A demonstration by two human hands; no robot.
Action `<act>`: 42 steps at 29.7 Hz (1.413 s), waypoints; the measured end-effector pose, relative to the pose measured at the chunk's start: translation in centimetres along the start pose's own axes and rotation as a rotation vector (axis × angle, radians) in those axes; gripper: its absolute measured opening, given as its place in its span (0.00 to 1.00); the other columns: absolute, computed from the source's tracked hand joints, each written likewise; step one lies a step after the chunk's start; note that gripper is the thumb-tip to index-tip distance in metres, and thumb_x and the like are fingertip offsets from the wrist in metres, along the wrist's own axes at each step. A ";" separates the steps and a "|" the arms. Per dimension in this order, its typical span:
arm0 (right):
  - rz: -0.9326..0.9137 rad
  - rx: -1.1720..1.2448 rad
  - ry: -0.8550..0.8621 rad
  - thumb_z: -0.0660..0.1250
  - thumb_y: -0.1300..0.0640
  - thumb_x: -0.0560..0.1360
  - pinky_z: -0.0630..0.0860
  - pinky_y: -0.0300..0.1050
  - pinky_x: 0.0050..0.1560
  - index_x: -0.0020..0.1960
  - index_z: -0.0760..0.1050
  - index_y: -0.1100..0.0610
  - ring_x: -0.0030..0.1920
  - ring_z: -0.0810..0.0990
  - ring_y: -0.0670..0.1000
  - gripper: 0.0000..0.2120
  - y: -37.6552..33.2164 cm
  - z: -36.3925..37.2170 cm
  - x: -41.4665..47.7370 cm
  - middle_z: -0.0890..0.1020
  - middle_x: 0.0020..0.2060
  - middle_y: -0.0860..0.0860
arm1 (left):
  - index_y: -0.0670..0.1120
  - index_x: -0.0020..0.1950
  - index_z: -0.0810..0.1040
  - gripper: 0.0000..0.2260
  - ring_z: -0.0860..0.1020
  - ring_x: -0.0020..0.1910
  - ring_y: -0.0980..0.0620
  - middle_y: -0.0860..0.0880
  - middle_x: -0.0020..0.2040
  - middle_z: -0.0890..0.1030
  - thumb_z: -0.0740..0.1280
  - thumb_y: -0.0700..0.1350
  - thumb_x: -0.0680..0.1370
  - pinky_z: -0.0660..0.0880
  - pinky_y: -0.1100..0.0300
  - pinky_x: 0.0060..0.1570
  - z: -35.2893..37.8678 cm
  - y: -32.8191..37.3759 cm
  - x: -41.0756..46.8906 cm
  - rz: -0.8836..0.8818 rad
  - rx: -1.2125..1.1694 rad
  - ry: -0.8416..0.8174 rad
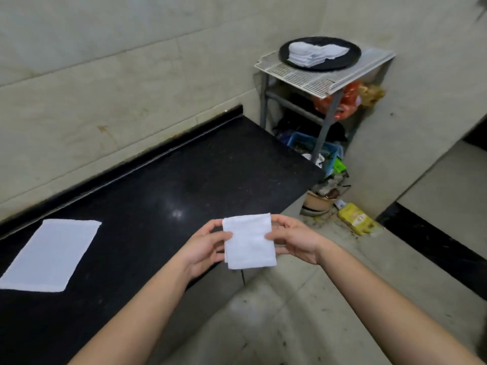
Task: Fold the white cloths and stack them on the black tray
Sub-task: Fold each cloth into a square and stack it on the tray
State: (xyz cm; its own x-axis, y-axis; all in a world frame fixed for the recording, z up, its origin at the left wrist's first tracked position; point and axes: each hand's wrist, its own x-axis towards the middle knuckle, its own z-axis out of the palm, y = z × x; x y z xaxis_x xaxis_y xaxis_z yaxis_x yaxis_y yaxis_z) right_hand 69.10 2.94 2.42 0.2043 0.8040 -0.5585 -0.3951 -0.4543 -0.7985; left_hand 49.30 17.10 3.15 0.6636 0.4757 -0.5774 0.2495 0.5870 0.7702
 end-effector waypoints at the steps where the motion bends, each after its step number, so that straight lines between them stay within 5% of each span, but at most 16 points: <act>1: -0.017 0.029 0.020 0.67 0.69 0.77 0.81 0.51 0.53 0.66 0.75 0.55 0.57 0.83 0.54 0.20 -0.6 -1.7 -0.5 0.83 0.59 0.55 | 0.39 0.64 0.73 0.15 0.82 0.49 0.42 0.37 0.57 0.82 0.65 0.33 0.78 0.79 0.43 0.52 1.8 0.5 0.8 0.008 0.006 -0.006; 7: -0.076 0.075 0.097 0.69 0.69 0.75 0.75 0.61 0.64 0.67 0.74 0.55 0.61 0.81 0.58 0.22 -3.6 -12.4 -3.1 0.82 0.60 0.58 | 0.43 0.61 0.76 0.14 0.82 0.47 0.43 0.38 0.54 0.83 0.67 0.34 0.76 0.80 0.50 0.42 12.4 3.5 6.0 0.055 0.106 -0.074; 14: -0.154 0.086 0.155 0.68 0.70 0.75 0.76 0.62 0.62 0.66 0.74 0.54 0.60 0.82 0.58 0.22 -8.7 -20.1 -1.4 0.83 0.58 0.57 | 0.42 0.60 0.75 0.15 0.83 0.45 0.43 0.40 0.52 0.83 0.68 0.32 0.75 0.80 0.51 0.35 18.7 7.9 13.1 0.107 0.175 -0.139; 23: -0.221 -0.027 0.226 0.69 0.69 0.75 0.81 0.51 0.50 0.67 0.72 0.54 0.57 0.83 0.55 0.23 -23.1 -28.8 5.0 0.84 0.57 0.57 | 0.45 0.61 0.75 0.16 0.83 0.51 0.43 0.43 0.54 0.84 0.70 0.35 0.75 0.81 0.49 0.42 25.1 20.5 25.6 0.212 0.239 -0.196; 27: -0.300 -0.053 0.261 0.68 0.69 0.76 0.81 0.53 0.52 0.66 0.74 0.53 0.57 0.83 0.55 0.22 -30.4 -31.7 7.0 0.84 0.57 0.56 | 0.45 0.60 0.73 0.16 0.84 0.46 0.44 0.43 0.52 0.84 0.71 0.34 0.75 0.79 0.55 0.32 28.2 27.5 29.5 0.278 0.245 -0.218; 32: -0.347 -0.047 0.293 0.67 0.70 0.76 0.82 0.48 0.45 0.66 0.74 0.55 0.54 0.85 0.54 0.21 -36.3 -35.0 9.7 0.85 0.55 0.55 | 0.47 0.60 0.73 0.18 0.83 0.41 0.48 0.46 0.45 0.83 0.71 0.33 0.74 0.76 0.57 0.29 31.3 33.2 33.5 0.372 0.306 -0.189; 42: -0.407 -0.087 0.275 0.67 0.68 0.77 0.82 0.50 0.53 0.70 0.72 0.56 0.56 0.84 0.54 0.23 -46.4 -44.9 20.0 0.85 0.55 0.54 | 0.48 0.63 0.72 0.21 0.83 0.46 0.44 0.44 0.49 0.82 0.72 0.35 0.74 0.82 0.45 0.40 36.9 40.8 44.9 0.510 0.314 0.086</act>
State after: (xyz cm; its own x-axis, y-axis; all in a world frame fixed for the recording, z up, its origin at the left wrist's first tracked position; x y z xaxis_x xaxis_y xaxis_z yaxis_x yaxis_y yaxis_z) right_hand 131.71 22.91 18.20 0.5599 0.7970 -0.2265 -0.1599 -0.1643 -0.9734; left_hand 115.29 38.24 18.61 0.6977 0.7056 -0.1238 0.1195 0.0557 0.9913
